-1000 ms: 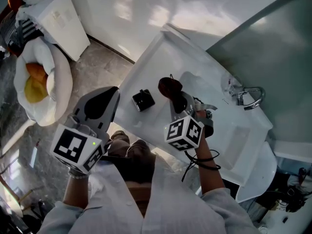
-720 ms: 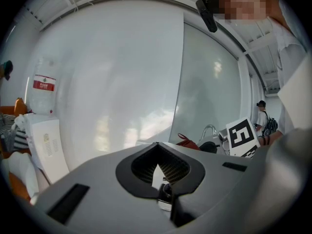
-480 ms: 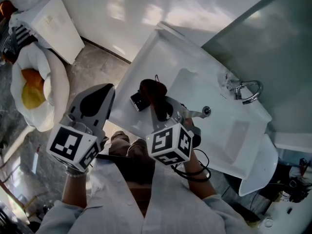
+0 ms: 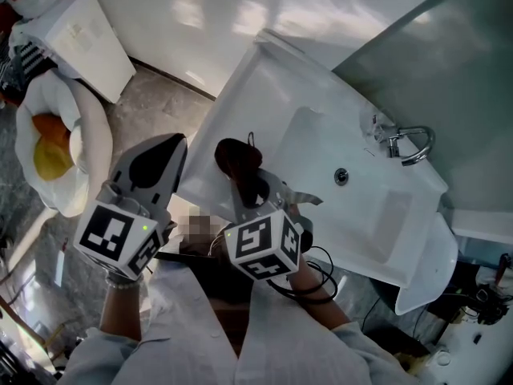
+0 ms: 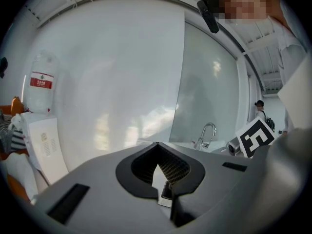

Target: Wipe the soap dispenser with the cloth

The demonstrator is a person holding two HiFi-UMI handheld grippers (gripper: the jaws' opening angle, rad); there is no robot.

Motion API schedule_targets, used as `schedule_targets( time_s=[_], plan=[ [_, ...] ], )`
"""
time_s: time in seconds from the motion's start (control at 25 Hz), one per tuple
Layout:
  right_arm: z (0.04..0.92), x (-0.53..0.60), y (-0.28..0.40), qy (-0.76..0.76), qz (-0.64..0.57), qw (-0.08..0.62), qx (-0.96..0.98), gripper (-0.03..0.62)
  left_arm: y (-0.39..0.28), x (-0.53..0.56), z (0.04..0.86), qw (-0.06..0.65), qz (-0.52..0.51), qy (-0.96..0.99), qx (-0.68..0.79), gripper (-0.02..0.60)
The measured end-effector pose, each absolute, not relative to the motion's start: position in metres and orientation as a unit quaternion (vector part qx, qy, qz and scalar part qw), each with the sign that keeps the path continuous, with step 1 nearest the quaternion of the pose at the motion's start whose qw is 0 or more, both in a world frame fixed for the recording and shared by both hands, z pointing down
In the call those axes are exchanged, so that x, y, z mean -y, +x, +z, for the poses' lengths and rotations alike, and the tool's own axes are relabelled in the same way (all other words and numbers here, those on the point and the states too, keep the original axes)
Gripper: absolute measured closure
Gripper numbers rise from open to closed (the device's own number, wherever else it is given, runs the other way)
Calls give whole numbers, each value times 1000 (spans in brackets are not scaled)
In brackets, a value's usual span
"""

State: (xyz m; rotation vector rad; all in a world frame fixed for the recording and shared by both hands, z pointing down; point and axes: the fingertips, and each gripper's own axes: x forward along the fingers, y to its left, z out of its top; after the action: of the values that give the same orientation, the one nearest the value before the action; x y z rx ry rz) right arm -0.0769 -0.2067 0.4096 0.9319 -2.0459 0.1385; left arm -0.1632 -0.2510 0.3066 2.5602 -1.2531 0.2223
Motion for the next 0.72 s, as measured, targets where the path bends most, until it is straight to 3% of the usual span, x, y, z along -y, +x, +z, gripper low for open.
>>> schedule_targets(
  time_s=[0.24,0.72],
  plan=[
    [426,197,-90,364,113,401,833,539,-159,253,310,146,78,890,425,577],
    [509,191,-111,340,247,408,810,539,-168,250,320,150,91,889,424,577]
  ],
)
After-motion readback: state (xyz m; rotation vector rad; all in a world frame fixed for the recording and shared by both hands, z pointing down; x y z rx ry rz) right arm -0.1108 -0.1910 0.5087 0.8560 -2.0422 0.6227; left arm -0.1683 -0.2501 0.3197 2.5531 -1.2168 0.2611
